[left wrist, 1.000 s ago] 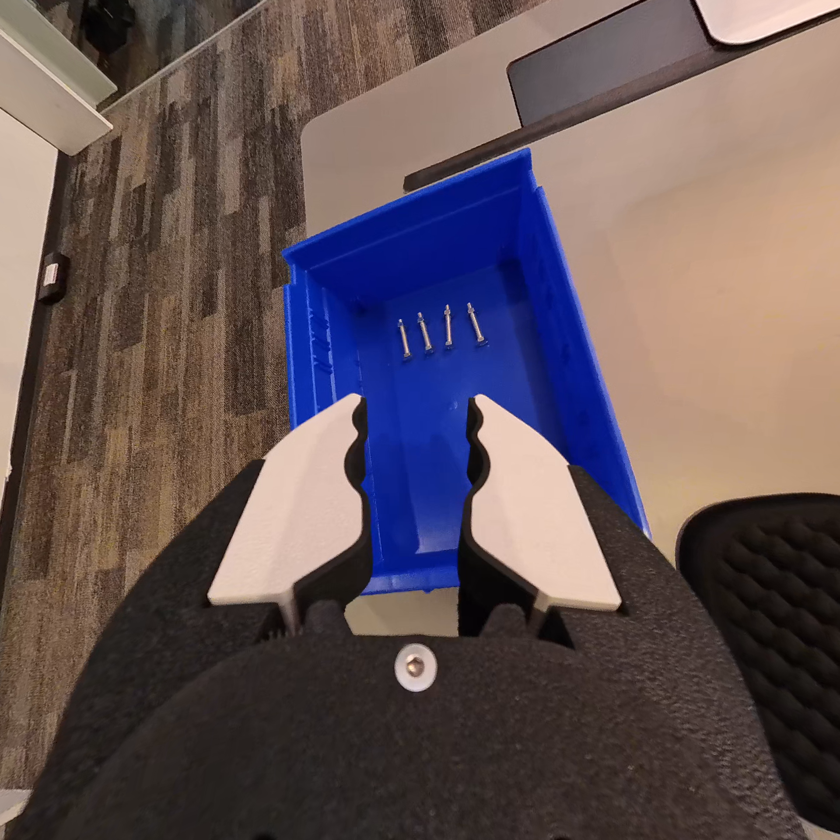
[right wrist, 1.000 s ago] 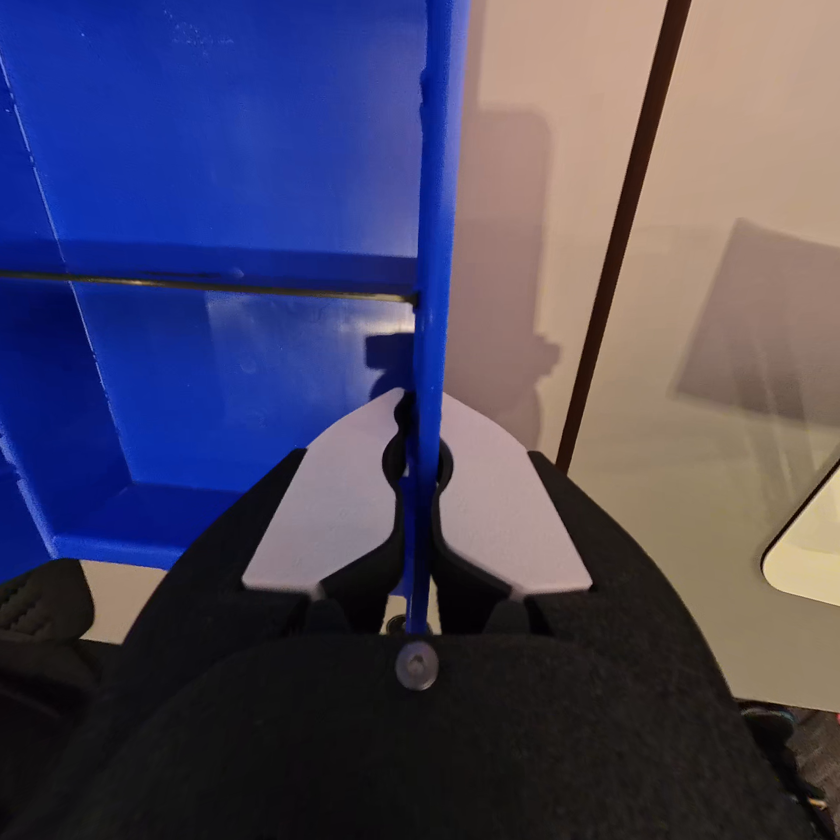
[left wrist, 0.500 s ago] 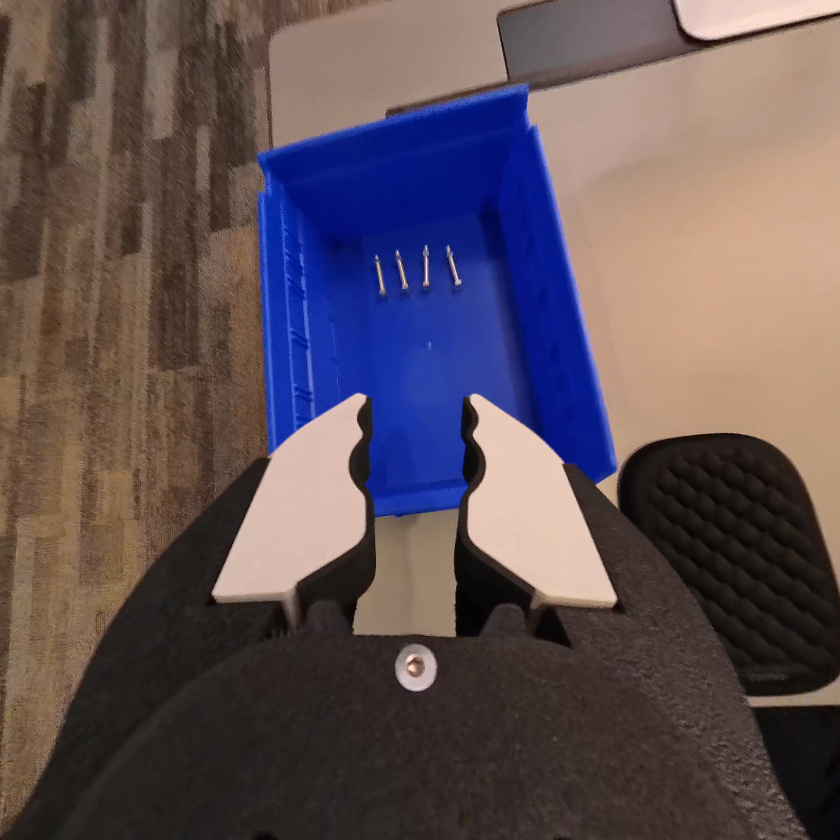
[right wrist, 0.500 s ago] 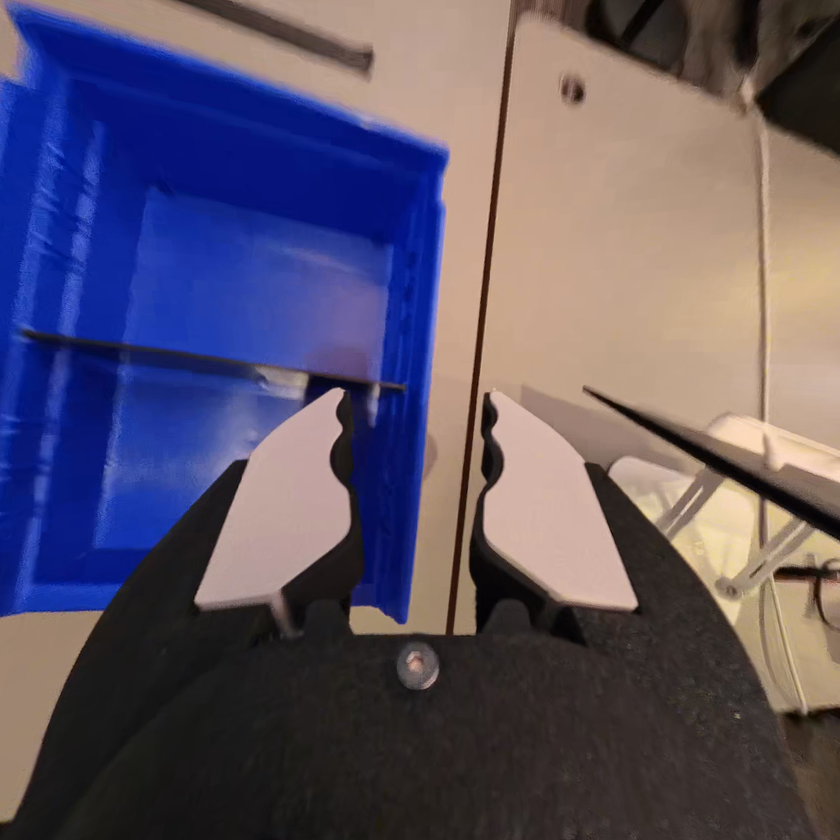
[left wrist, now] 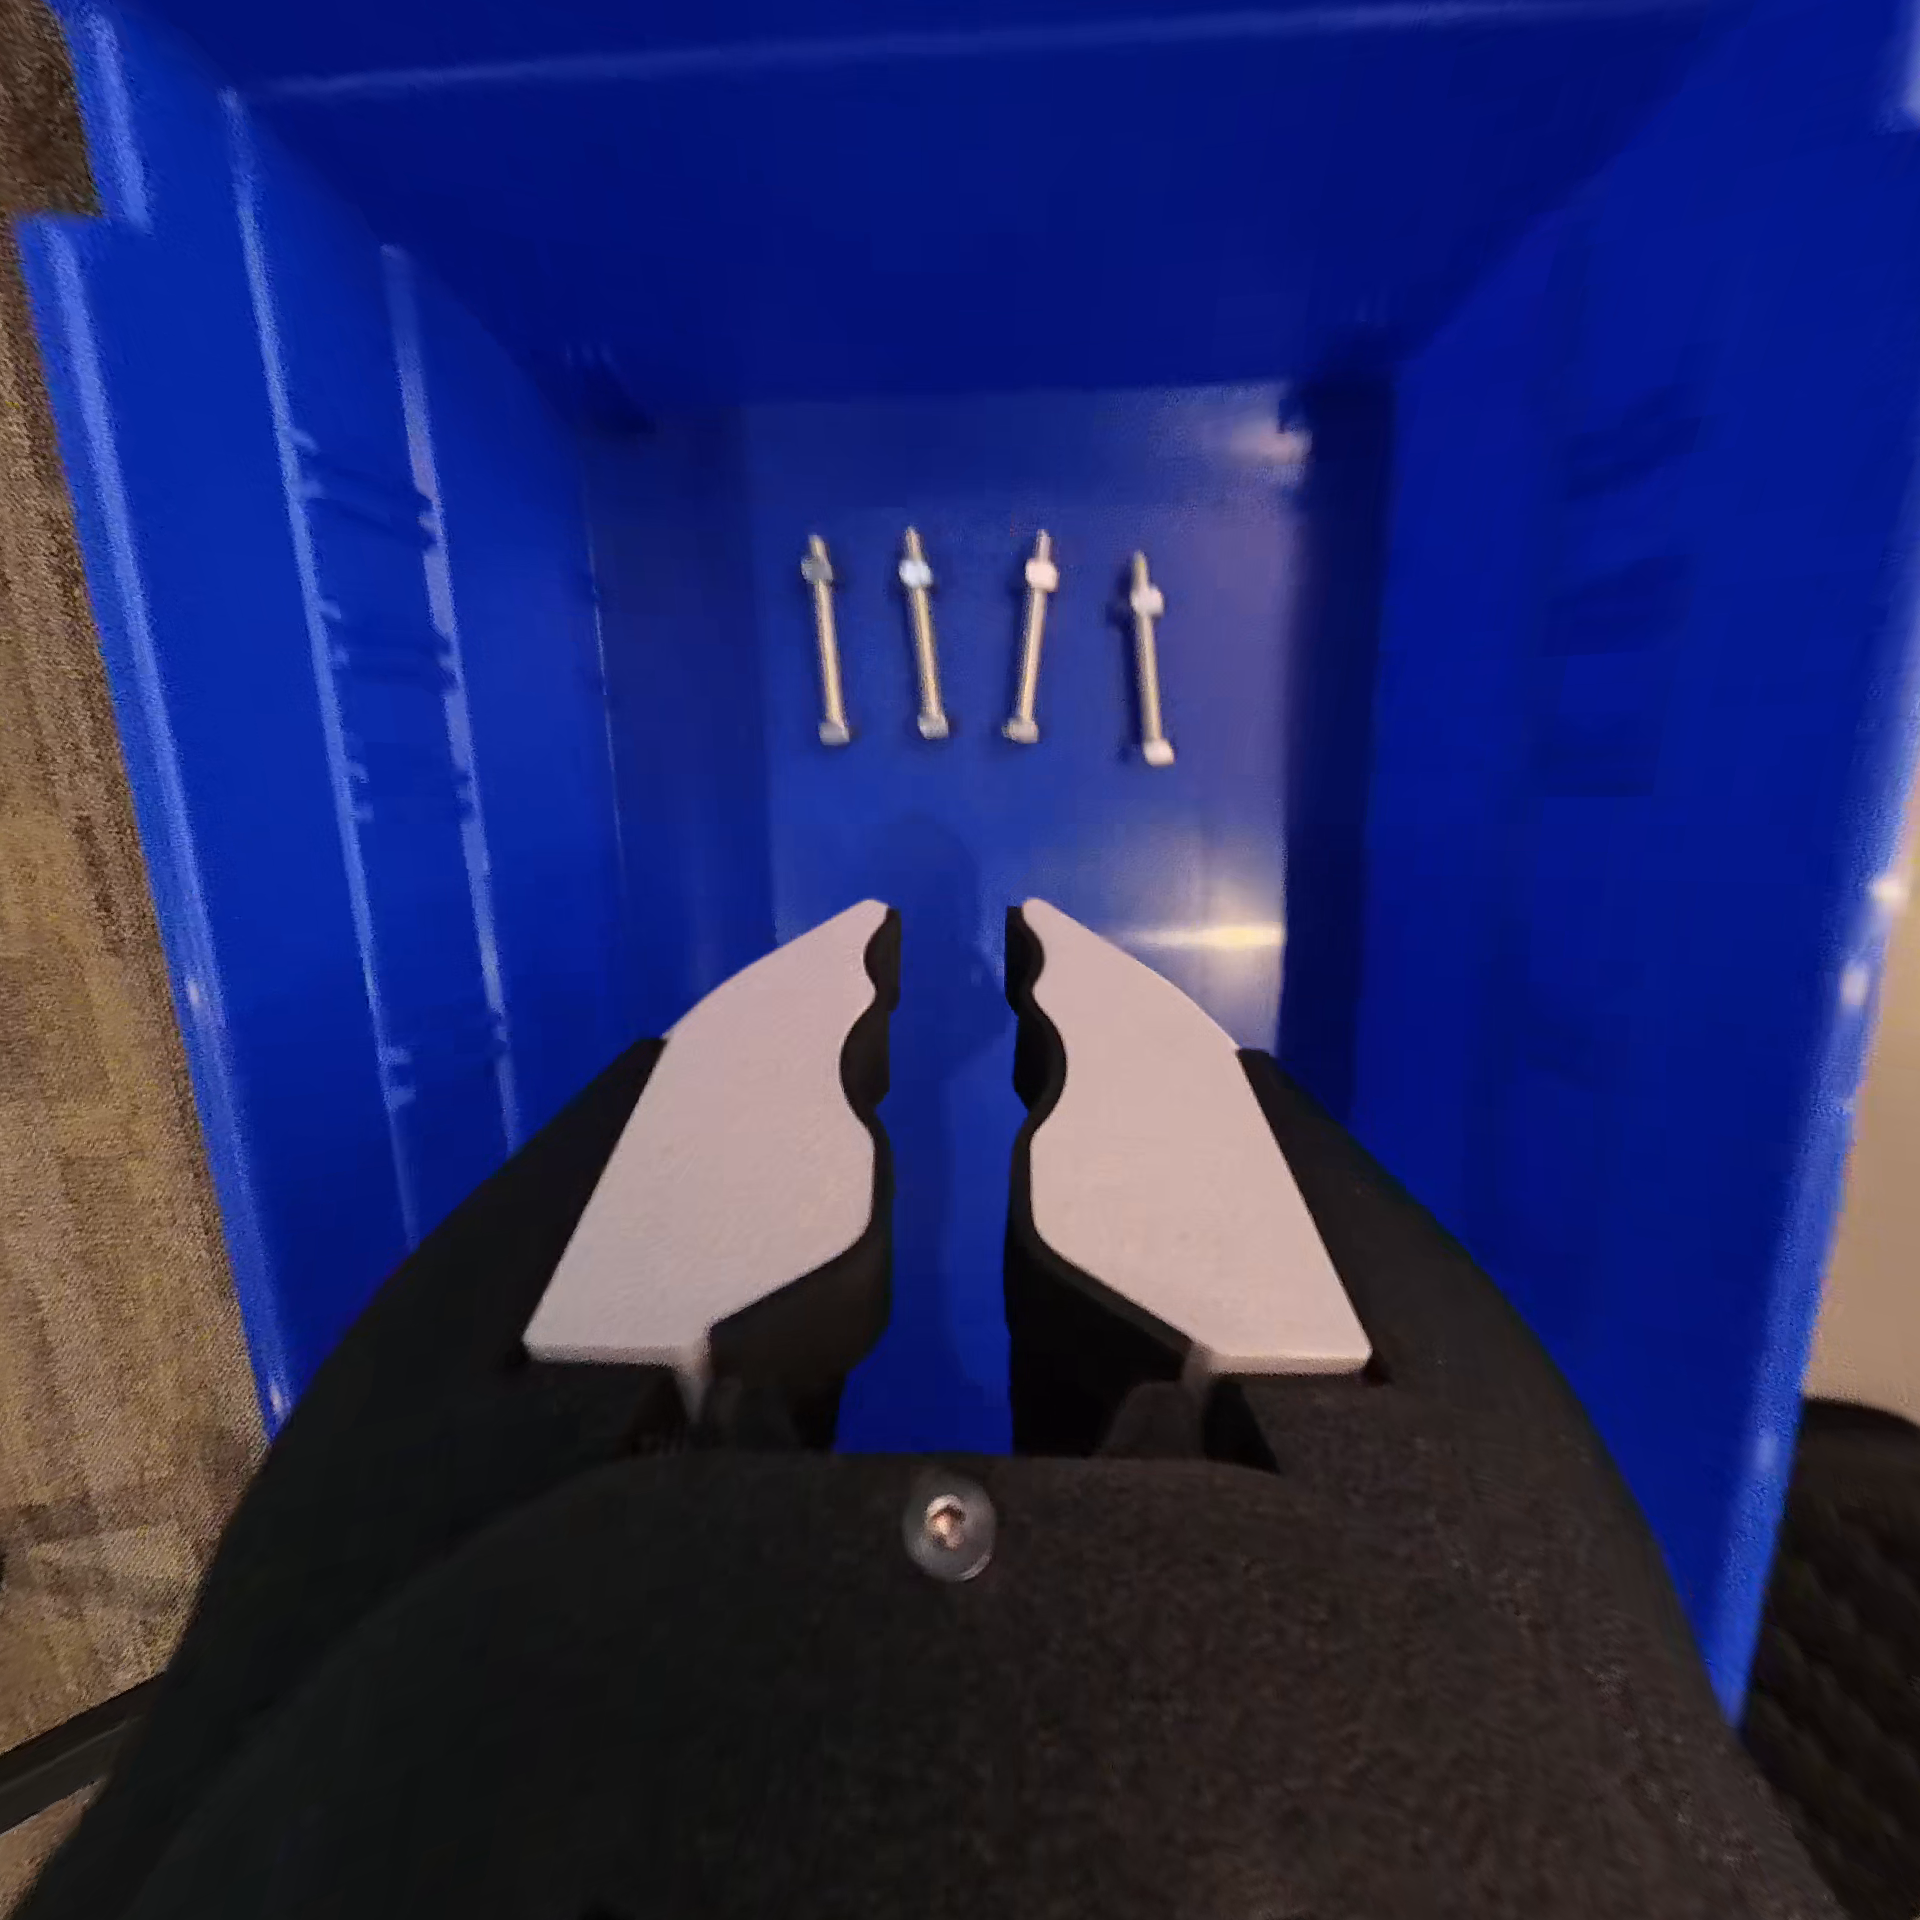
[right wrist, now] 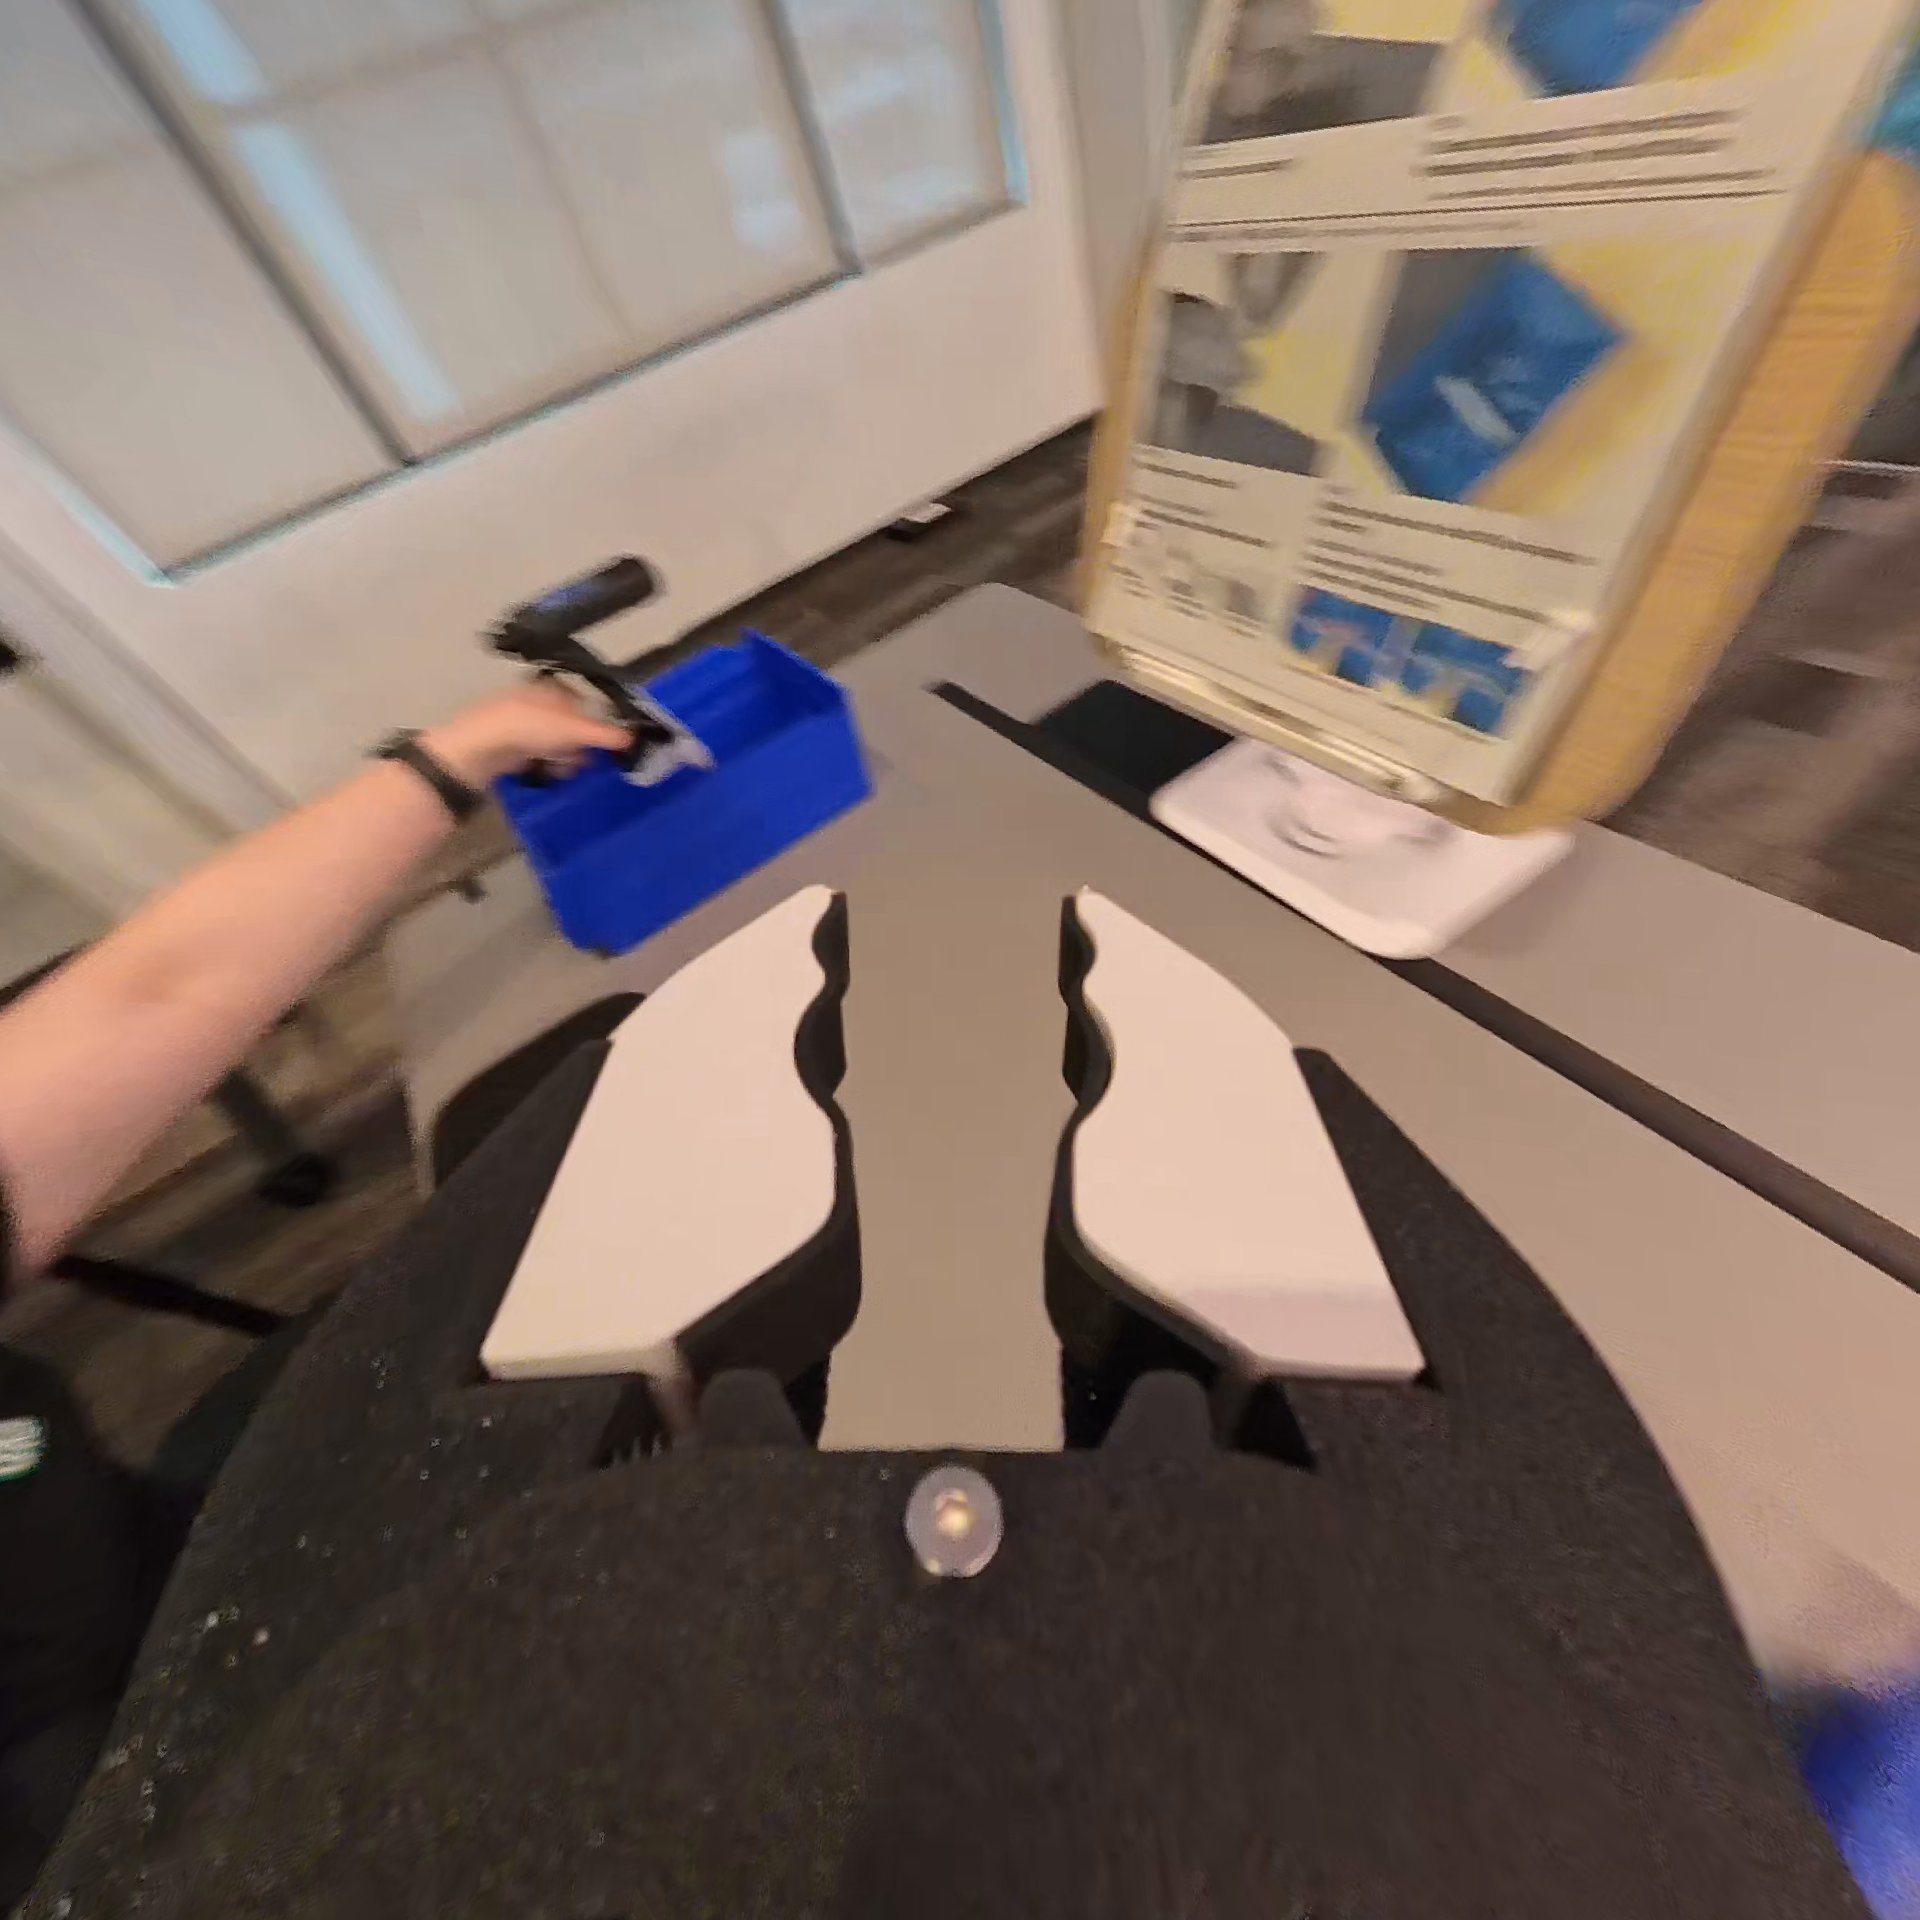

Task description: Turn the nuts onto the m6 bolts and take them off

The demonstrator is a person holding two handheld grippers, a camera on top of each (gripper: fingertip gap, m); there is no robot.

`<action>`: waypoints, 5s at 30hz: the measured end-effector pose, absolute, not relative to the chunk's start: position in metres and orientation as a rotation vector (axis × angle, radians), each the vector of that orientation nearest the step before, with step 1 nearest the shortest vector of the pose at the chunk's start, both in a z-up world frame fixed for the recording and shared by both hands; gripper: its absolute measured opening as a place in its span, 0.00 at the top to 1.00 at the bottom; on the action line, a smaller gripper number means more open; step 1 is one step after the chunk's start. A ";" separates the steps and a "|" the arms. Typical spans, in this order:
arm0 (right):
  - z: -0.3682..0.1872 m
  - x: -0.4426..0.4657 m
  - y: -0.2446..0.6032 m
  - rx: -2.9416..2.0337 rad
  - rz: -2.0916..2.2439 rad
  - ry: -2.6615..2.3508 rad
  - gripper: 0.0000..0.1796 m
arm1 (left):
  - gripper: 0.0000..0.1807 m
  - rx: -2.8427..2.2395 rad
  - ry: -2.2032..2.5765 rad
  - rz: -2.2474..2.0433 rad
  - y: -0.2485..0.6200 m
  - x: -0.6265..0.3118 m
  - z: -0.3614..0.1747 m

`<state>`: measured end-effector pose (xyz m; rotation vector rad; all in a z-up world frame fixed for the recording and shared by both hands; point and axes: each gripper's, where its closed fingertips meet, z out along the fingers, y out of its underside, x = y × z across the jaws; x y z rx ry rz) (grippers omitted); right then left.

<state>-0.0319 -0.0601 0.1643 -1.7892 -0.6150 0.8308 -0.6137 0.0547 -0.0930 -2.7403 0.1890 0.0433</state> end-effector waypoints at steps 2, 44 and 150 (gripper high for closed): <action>0.161 -0.066 -0.061 -1.751 0.934 -0.669 0.79 | 0.89 -2.746 0.168 0.057 0.069 -0.621 -0.099; 0.138 -0.092 -0.048 -1.563 1.041 -0.742 0.83 | 0.97 -1.692 0.597 -0.736 0.022 -0.378 0.117; 0.027 -0.114 -0.047 -2.257 0.639 -0.791 0.76 | 0.97 -1.553 1.287 -0.499 -0.050 -0.123 0.010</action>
